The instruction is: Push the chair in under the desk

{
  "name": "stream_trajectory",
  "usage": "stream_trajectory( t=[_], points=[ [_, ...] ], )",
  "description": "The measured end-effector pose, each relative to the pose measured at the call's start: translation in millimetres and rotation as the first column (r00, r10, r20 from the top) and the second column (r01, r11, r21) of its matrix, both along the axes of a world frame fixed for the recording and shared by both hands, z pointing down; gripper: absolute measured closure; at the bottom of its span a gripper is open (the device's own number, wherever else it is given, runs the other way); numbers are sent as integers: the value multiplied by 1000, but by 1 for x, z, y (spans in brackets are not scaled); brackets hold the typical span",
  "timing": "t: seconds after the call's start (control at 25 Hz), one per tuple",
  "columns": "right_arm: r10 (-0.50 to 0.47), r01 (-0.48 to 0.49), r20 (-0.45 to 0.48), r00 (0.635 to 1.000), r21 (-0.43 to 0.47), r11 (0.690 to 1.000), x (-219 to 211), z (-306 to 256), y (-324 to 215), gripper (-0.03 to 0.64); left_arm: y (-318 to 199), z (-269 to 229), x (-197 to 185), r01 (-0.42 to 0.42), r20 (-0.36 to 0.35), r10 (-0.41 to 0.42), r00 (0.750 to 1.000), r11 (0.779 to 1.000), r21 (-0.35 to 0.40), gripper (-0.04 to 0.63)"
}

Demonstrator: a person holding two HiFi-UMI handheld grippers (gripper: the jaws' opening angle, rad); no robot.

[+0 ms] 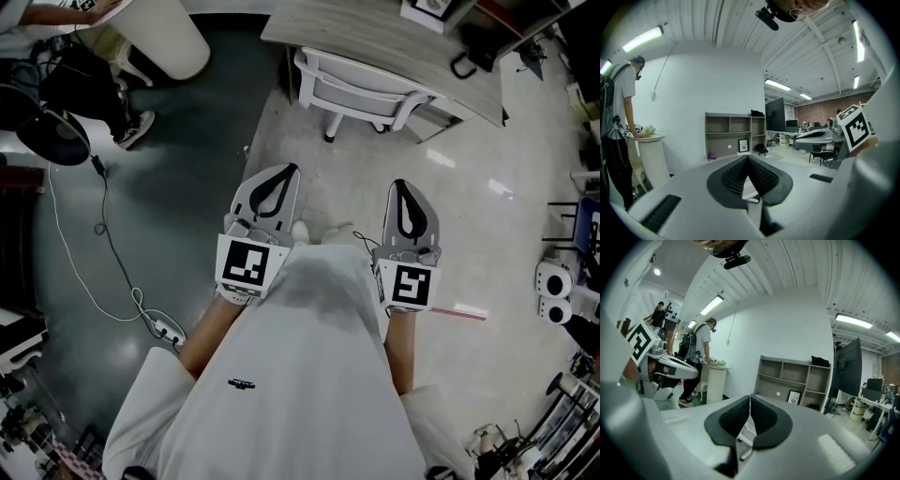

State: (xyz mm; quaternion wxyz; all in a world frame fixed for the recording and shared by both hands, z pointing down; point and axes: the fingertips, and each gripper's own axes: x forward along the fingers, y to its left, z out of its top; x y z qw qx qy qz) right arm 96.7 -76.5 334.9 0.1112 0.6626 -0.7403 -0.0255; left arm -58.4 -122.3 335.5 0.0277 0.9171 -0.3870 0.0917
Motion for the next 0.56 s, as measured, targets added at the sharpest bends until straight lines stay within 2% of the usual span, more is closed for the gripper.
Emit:
stream_trajectory(
  t=[0.2,0.56],
  points=[
    [-13,13,-12,1000,-11,1000,-2,1,3,598,4,1,0,-1,10,1,1000,1000,-6,588],
    [-4,4,29,1000,4,1000,-5,6,4,598,7,4,3,-2,7,2,1000,1000,-12,588]
  ],
)
